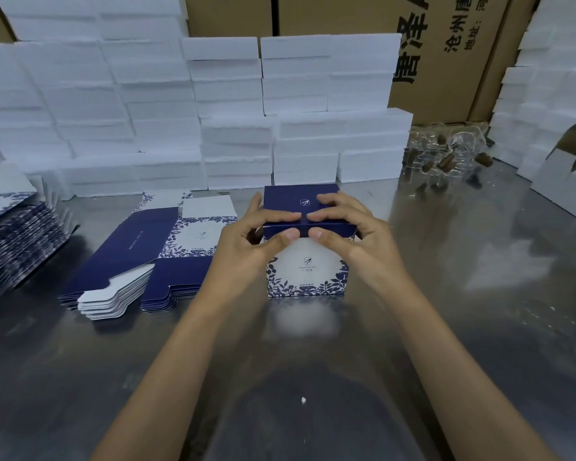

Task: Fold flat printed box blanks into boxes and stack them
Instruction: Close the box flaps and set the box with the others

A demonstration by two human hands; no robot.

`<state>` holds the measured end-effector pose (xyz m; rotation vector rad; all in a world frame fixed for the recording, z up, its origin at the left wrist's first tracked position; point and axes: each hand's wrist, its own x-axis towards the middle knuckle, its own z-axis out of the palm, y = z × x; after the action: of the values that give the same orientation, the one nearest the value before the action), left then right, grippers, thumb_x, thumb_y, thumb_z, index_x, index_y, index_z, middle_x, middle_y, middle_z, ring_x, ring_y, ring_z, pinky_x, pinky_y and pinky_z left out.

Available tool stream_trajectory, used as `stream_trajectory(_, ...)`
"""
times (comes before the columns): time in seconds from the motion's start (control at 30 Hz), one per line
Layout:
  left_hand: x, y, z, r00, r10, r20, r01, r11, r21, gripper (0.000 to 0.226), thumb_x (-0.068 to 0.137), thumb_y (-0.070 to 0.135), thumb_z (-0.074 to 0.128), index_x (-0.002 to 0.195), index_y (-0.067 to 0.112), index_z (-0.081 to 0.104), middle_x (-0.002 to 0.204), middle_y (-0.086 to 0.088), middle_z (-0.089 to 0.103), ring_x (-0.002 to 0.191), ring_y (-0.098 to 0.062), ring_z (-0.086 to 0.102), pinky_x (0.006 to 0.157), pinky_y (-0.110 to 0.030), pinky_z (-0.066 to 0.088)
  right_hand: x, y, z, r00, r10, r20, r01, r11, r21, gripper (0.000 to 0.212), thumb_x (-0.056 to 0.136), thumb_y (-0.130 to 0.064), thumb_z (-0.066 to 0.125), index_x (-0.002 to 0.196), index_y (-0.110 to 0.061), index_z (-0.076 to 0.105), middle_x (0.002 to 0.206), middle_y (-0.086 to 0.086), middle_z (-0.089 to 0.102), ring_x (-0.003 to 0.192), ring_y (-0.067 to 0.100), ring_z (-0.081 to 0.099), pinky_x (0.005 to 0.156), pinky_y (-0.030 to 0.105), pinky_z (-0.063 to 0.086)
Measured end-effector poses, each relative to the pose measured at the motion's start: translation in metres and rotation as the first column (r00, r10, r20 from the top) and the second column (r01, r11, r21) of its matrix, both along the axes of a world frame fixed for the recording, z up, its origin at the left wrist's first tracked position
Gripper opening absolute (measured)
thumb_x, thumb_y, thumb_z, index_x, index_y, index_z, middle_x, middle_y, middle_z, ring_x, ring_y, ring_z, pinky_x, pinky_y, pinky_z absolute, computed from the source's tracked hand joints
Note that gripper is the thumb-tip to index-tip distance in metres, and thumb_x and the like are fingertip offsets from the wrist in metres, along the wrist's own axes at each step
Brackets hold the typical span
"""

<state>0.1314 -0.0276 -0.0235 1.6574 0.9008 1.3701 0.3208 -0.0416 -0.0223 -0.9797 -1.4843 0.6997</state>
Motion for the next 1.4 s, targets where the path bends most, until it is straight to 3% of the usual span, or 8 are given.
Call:
stream_trajectory(0.17, -0.002, -0.002, 0.003, 0.996, -0.052, 0.068, 0.051, 0.999, 0.018, 0.022, 0.080, 0.017, 0.077, 0.099, 0.028, 0.079, 0.115, 0.004, 0.073, 0.111, -0.004, 0.065, 0.089, -0.018, 0.051, 0.006, -0.001, -0.003, 0.998, -0.008, -0.066, 0.009, 1.000, 0.015, 0.018, 0.083, 0.001, 0.078, 0.097, -0.010, 0.073, 0.123, 0.004, 0.069, 0.140, 0.013, 0.047, 0.106, 0.021, 0.042)
stream_trajectory(0.63, -0.002, -0.006, 0.005, 0.999, -0.014, 0.040, 0.014, 1.000, 0.007, 0.026, 0.089, 0.006, 0.071, 0.105, 0.026, 0.076, 0.124, -0.001, 0.071, 0.120, -0.008, 0.062, 0.087, -0.016, 0.052, 0.006, -0.011, -0.003, 0.990, -0.129, -0.055, 0.131, 0.991, 0.031, 0.026, 0.091, 0.002, 0.069, 0.110, -0.015, 0.075, 0.144, 0.003, 0.058, 0.138, 0.012, 0.049, 0.102, 0.013, 0.041)
stream_trajectory(0.73, 0.018, -0.012, -0.009, 0.997, -0.013, -0.078, 0.016, 0.999, 0.039, 0.041, 0.096, 0.030, 0.064, 0.134, 0.045, 0.058, 0.146, 0.009, 0.054, 0.142, -0.005, 0.039, 0.107, -0.020, 0.043, -0.013, -0.023, -0.012, 0.742, -0.609, 0.281, 0.451, 0.763, 0.463, 0.029, 0.088, -0.005, 0.065, 0.111, -0.018, 0.077, 0.132, -0.004, 0.067, 0.128, 0.019, 0.053, 0.109, 0.020, 0.026)
stream_trajectory(0.9, 0.055, 0.001, -0.030, 0.988, -0.151, 0.015, 0.152, 0.977, -0.152, 0.052, 0.100, 0.052, 0.040, 0.145, 0.065, 0.017, 0.145, 0.043, 0.033, 0.136, 0.017, 0.031, 0.120, -0.028, 0.023, -0.025, -0.023, -0.019, 0.540, -0.632, 0.555, 0.388, 0.773, 0.502, 0.047, 0.093, -0.031, 0.056, 0.137, -0.017, 0.062, 0.146, 0.003, 0.057, 0.139, 0.027, 0.047, 0.117, 0.047, 0.033)
stream_trajectory(0.97, 0.059, 0.013, -0.039, 0.986, -0.092, -0.142, 0.068, 0.984, -0.166, 0.052, 0.101, 0.061, 0.032, 0.148, 0.062, 0.011, 0.145, 0.050, 0.023, 0.129, 0.028, 0.022, 0.116, -0.019, 0.016, -0.008, -0.008, -0.017, 0.478, -0.604, 0.638, 0.407, 0.795, 0.449, 0.054, 0.096, -0.038, 0.057, 0.145, -0.016, 0.054, 0.153, 0.006, 0.049, 0.146, 0.029, 0.039, 0.121, 0.048, 0.029)
stream_trajectory(1.1, 0.068, 0.045, -0.052, 0.869, 0.008, -0.495, -0.095, 0.984, -0.152, 0.057, 0.103, 0.056, 0.030, 0.157, 0.041, 0.018, 0.164, 0.015, 0.020, 0.151, -0.005, 0.014, 0.123, -0.030, 0.009, 0.042, 0.042, -0.009, 0.388, -0.540, 0.747, 0.497, 0.805, 0.323, 0.060, 0.103, -0.039, 0.052, 0.157, -0.021, 0.033, 0.168, 0.002, 0.023, 0.157, 0.024, 0.013, 0.125, 0.043, 0.014)
stream_trajectory(1.2, 0.078, 0.073, -0.052, 0.644, 0.071, -0.762, -0.134, 0.991, -0.020, 0.051, 0.107, 0.041, 0.030, 0.155, 0.023, 0.030, 0.162, -0.002, 0.030, 0.151, -0.017, 0.021, 0.123, -0.037, 0.016, 0.077, 0.086, -0.005, 0.366, -0.505, 0.782, 0.545, 0.797, 0.260, 0.064, 0.103, -0.031, 0.051, 0.159, -0.019, 0.024, 0.171, 0.003, 0.009, 0.158, 0.023, 0.002, 0.126, 0.042, 0.011)
stream_trajectory(1.4, 0.088, 0.100, -0.061, 0.498, 0.154, -0.853, -0.114, 0.987, 0.111, 0.053, 0.106, 0.048, 0.020, 0.148, 0.025, 0.043, 0.159, -0.007, 0.035, 0.149, -0.020, 0.022, 0.119, -0.038, 0.016, 0.122, 0.162, 0.005, 0.395, -0.439, 0.807, 0.595, 0.791, 0.139, 0.070, 0.097, -0.021, 0.059, 0.157, -0.016, 0.022, 0.171, 0.002, 0.001, 0.157, 0.022, -0.006, 0.111, 0.047, 0.040)
